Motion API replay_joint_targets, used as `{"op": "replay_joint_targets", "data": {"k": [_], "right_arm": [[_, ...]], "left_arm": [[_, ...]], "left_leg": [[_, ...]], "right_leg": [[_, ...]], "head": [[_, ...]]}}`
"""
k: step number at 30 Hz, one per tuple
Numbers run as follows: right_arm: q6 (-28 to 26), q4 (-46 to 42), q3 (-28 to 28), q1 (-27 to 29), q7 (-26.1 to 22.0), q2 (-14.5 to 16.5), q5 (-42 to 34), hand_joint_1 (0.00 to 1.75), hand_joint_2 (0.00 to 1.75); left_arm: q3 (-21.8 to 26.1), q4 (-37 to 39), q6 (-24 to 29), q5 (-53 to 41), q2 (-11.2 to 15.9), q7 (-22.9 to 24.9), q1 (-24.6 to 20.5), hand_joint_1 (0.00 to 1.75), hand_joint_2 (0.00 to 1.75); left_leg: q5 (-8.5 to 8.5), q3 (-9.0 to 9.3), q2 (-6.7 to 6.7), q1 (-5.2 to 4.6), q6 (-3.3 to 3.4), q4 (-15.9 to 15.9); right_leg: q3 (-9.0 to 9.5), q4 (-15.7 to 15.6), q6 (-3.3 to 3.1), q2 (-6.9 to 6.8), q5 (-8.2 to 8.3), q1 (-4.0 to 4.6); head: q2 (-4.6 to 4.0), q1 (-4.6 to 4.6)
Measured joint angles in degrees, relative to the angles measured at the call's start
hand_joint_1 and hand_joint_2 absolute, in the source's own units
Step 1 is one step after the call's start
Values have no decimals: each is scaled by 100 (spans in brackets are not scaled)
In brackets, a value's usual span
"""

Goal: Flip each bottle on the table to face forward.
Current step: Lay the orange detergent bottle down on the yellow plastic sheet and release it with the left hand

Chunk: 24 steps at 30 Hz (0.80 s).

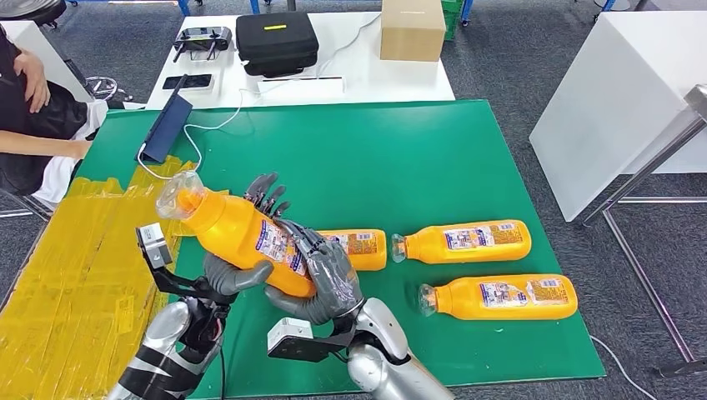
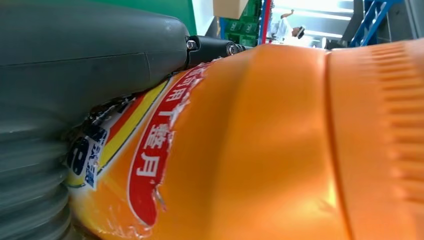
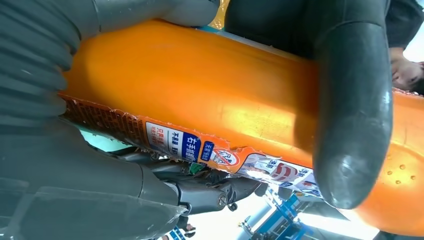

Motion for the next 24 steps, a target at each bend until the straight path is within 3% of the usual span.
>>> {"op": "replay_joint_targets", "data": {"k": [1, 4, 5, 11, 24], "right_arm": [[-5, -6, 9, 4, 0, -9, -5, 175, 175], [-43, -19, 37, 51, -28, -55, -21, 175, 175], [-58, -27, 46, 85, -53, -74, -25, 175, 175], [-91, -68, 80, 232, -142, -151, -25, 175, 175], [-100, -137, 112, 301, -157, -195, -26, 175, 175]], "left_arm": [[-6, 9, 5, 1, 0, -4, 5, 29, 175], [-26, -19, 50, -17, -4, -34, 103, 154, 175], [-36, -47, 76, -27, -9, -44, 168, 174, 175], [-68, -186, 164, -51, -28, -66, 424, 175, 175], [-65, -234, 214, -89, -67, -66, 477, 175, 175]], "left_leg": [[0, 0, 0, 0, 0, 0], [0, 0, 0, 0, 0, 0], [0, 0, 1, 0, 0, 0], [-1, -9, 0, 0, 0, 0], [0, -8, 0, 0, 0, 0]], "right_leg": [[0, 0, 0, 0, 0, 0], [1, 0, 0, 0, 0, 0], [0, 0, 0, 0, 0, 0], [-9, 0, 0, 0, 0, 0], [-8, 0, 0, 0, 0, 0]], "head": [[0, 0], [-1, -1], [-1, -1], [0, -1], [-1, 0]]}}
